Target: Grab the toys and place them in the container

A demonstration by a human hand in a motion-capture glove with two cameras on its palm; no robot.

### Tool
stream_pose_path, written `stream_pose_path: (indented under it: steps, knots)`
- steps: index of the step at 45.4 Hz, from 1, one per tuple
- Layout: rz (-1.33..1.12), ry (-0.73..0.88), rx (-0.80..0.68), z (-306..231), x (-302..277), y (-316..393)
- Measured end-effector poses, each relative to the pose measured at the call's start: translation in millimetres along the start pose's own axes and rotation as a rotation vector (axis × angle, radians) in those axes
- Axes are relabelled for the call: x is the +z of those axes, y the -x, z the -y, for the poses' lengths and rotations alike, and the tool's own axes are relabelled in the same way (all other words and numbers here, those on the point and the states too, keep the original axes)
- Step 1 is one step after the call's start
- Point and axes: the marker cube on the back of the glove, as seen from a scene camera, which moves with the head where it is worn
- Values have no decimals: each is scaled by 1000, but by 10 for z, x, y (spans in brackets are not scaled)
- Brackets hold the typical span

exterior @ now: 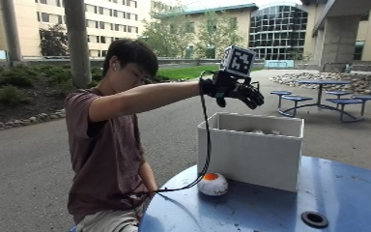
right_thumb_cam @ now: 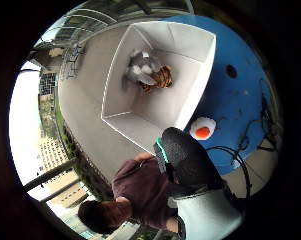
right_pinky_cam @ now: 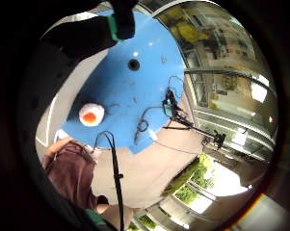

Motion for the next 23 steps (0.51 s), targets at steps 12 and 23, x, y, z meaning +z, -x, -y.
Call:
stream_pose_path:
  steps: [12,23]
  knots:
    - [91,95,-27,-275,1880,-176]
    - [55,86,-68,91,3196,151]
